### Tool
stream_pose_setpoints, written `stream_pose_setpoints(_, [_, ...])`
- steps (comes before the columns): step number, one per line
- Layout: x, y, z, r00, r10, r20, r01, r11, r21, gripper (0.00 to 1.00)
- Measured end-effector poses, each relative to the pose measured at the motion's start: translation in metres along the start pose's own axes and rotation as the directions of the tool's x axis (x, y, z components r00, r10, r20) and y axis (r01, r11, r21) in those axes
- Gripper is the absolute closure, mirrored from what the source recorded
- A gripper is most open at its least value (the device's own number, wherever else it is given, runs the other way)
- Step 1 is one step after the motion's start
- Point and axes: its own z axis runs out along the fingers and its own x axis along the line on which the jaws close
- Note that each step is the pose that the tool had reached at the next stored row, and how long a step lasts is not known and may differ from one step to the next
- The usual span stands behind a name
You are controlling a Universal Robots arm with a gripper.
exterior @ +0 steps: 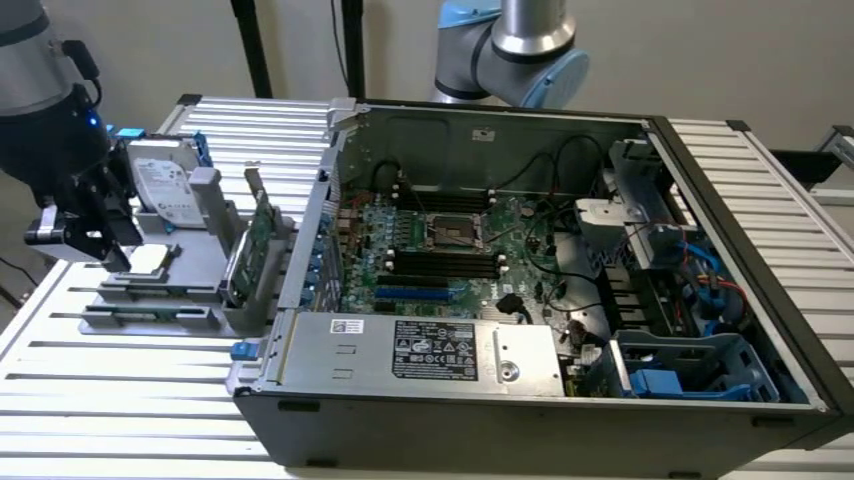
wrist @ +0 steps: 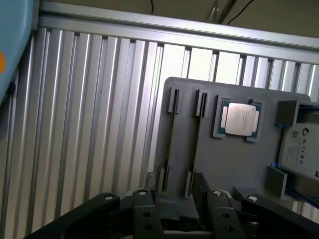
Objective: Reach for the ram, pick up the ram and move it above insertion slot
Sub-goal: 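Pick up the ram and move it above insertion slot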
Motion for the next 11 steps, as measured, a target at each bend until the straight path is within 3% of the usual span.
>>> stream_pose_setpoints(11, [0.0,-0.0001,0.0199,1.0,0.0,0.0,0.0,1.0,0.0,0.58])
